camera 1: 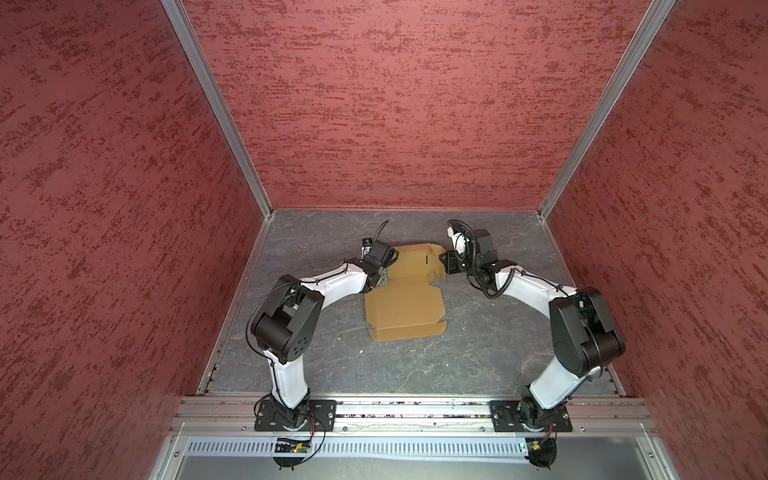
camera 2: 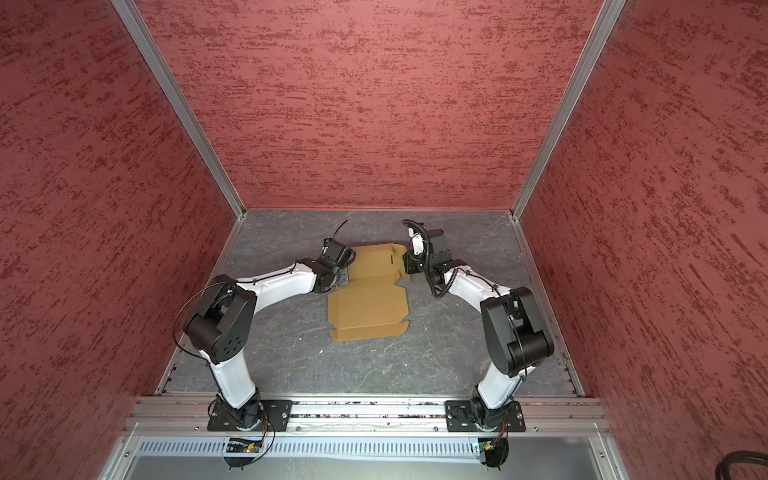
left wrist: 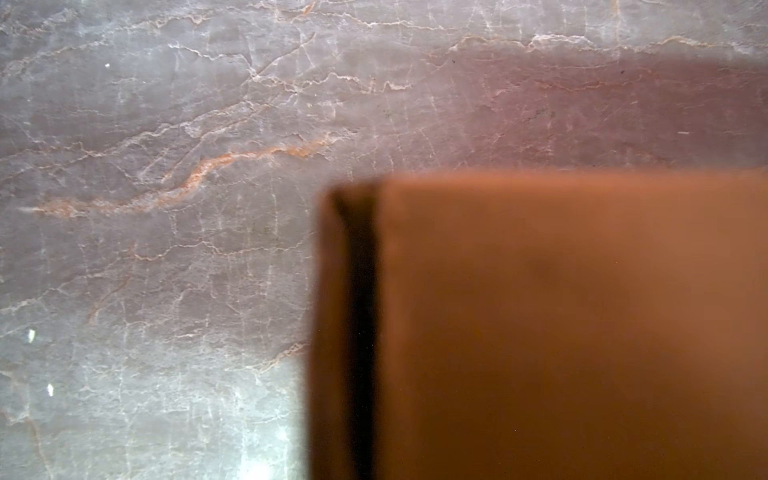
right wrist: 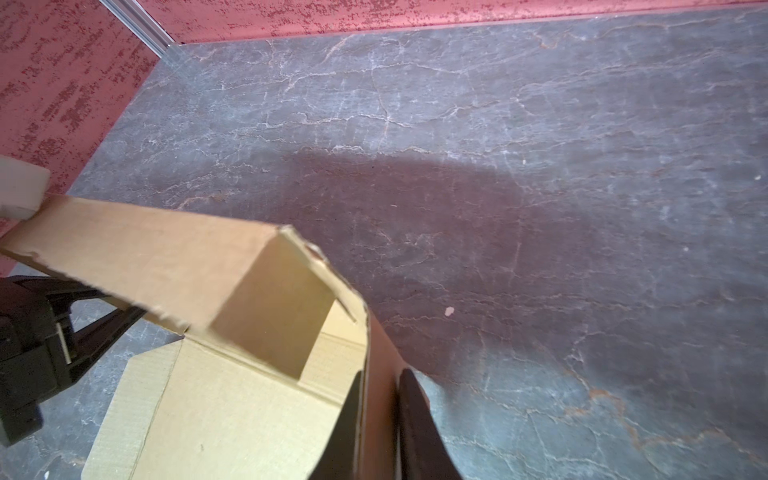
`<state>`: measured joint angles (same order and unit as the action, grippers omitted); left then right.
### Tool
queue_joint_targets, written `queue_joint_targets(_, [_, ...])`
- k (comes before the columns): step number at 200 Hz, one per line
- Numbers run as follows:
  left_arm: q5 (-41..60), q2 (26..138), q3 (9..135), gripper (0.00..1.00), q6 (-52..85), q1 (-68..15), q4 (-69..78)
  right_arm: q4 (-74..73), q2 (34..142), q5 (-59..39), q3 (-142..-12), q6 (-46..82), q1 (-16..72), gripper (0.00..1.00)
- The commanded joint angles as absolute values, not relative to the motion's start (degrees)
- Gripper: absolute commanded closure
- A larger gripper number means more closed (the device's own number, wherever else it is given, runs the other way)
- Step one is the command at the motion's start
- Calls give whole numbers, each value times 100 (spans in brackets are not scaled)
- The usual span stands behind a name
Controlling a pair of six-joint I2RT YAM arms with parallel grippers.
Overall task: Fold the paper box
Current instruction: 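Grasp the raised side wall edge with the right gripper and hold it upright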
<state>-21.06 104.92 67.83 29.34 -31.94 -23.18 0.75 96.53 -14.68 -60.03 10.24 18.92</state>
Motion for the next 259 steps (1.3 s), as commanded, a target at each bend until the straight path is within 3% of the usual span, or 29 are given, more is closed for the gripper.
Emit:
queue_joint_targets(1, [-2021,10591,6842,100,3062,-3226,-2391,132,9437,-1625,-5925,984,1933,87])
queue_joint_targets(124, [-2143,10569,6741,100,3317,-3426,-2153,169,9347,-1370,-5864,1190,2369,88])
queue_joint_targets(259, [-2602,10372,5763,100,3305,-3599,-1135,-645,9157,-1072,-4765,1471,2592,88])
